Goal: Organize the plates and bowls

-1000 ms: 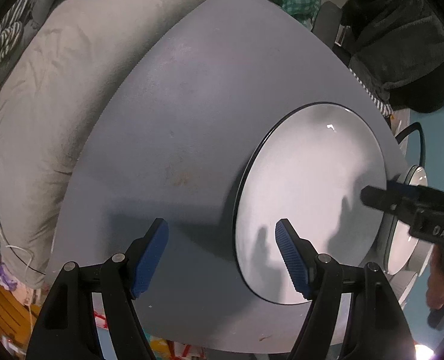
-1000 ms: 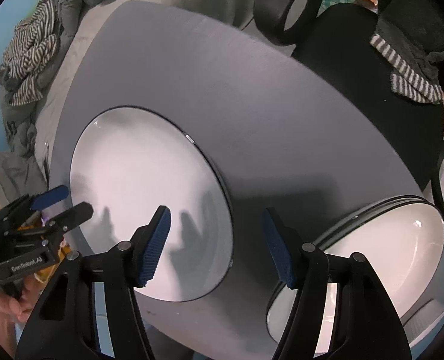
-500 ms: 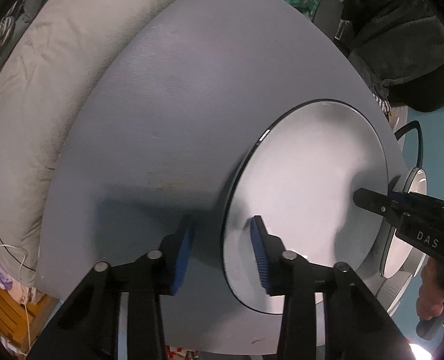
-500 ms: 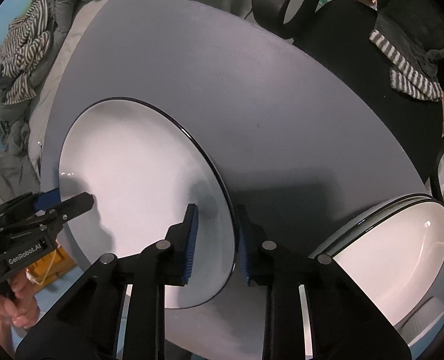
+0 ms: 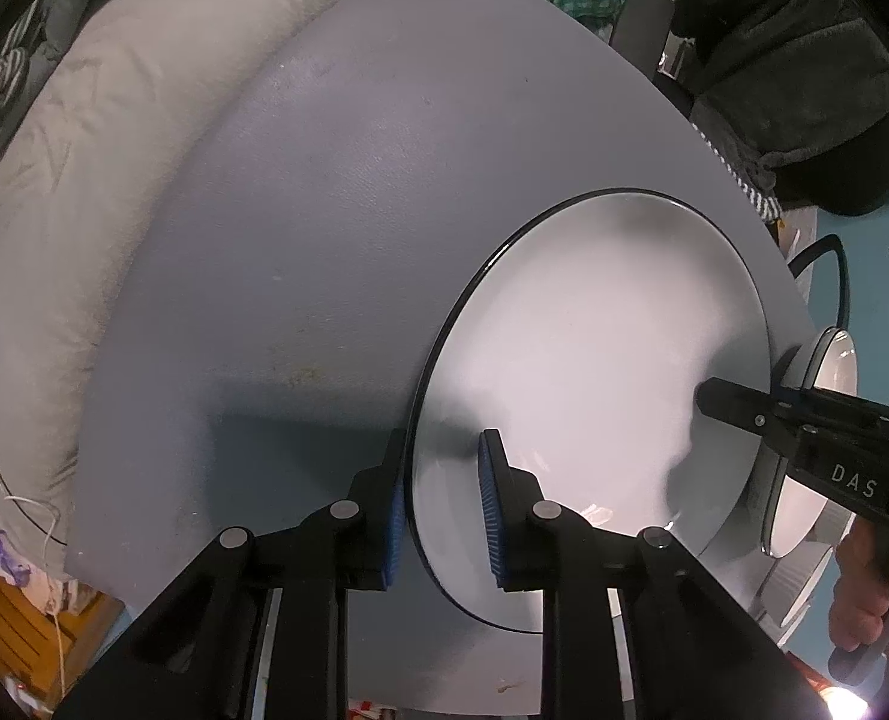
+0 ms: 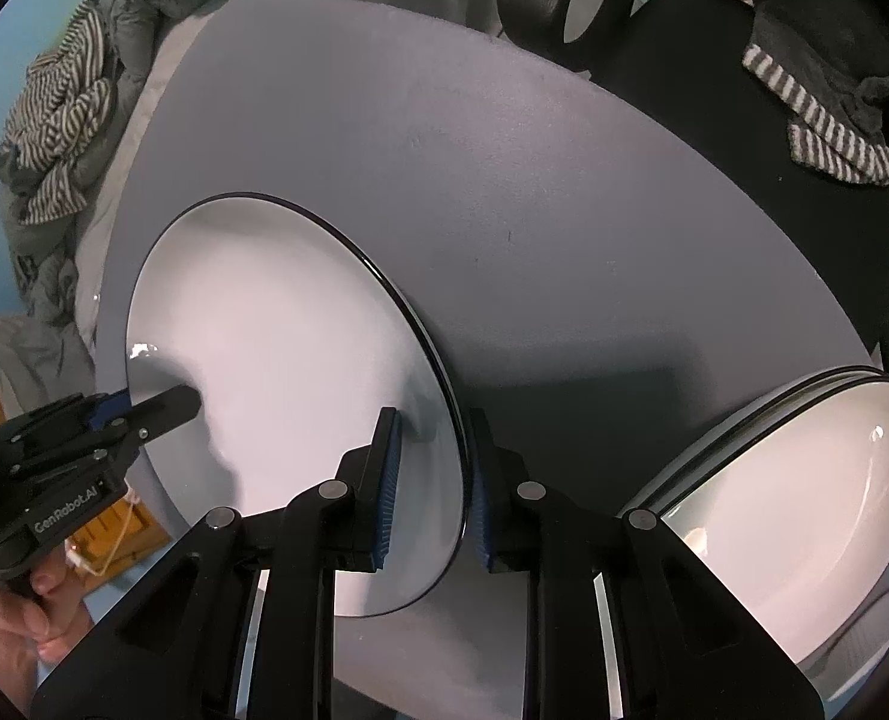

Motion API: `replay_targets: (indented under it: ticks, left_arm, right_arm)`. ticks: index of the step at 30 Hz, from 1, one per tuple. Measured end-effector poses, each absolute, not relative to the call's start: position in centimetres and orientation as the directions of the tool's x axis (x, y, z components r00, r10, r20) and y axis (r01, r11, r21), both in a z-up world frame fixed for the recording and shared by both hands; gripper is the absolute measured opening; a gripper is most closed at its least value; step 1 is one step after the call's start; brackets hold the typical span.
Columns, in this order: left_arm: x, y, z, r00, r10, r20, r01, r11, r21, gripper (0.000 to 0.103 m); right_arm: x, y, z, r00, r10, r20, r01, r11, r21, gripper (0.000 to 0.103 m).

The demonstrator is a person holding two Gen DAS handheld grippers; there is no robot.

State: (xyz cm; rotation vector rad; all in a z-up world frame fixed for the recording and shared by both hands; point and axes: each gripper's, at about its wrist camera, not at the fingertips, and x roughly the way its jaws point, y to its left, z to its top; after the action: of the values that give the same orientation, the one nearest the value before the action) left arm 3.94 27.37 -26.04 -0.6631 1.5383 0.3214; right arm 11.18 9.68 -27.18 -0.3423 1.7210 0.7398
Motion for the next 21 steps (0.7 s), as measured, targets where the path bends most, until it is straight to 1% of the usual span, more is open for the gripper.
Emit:
replay_targets:
  ticks: [4, 17, 21]
  left_arm:
    - [4.2, 26.9, -26.0, 0.017, -0.195, -0.981, -0.577, 0.799, -0.169, 0.022]
    - [4.9, 26.2, -25.7, 0.010, -0.189, -0.982, -0.583, 0.797, -0.159, 0.021]
    - [4.9, 26.0, -25.8, 0.009, -0.185, -0.983, -0.578, 0.801, -0.156, 0.021]
  right_arm:
    - [11.1, 9.8, -27.1, -0.267, 0.151, -0.952, -0.581, 0.763, 0.284, 0.020]
    - [11.0, 9.4, -26.6, -0.289, 0.150, -0.946, -0.532, 0.796, 0.289, 0.018]
    - [10.9, 9.3, -26.6, -0.283, 0.141, -0.949, -0.542, 0.792, 0.280, 0.018]
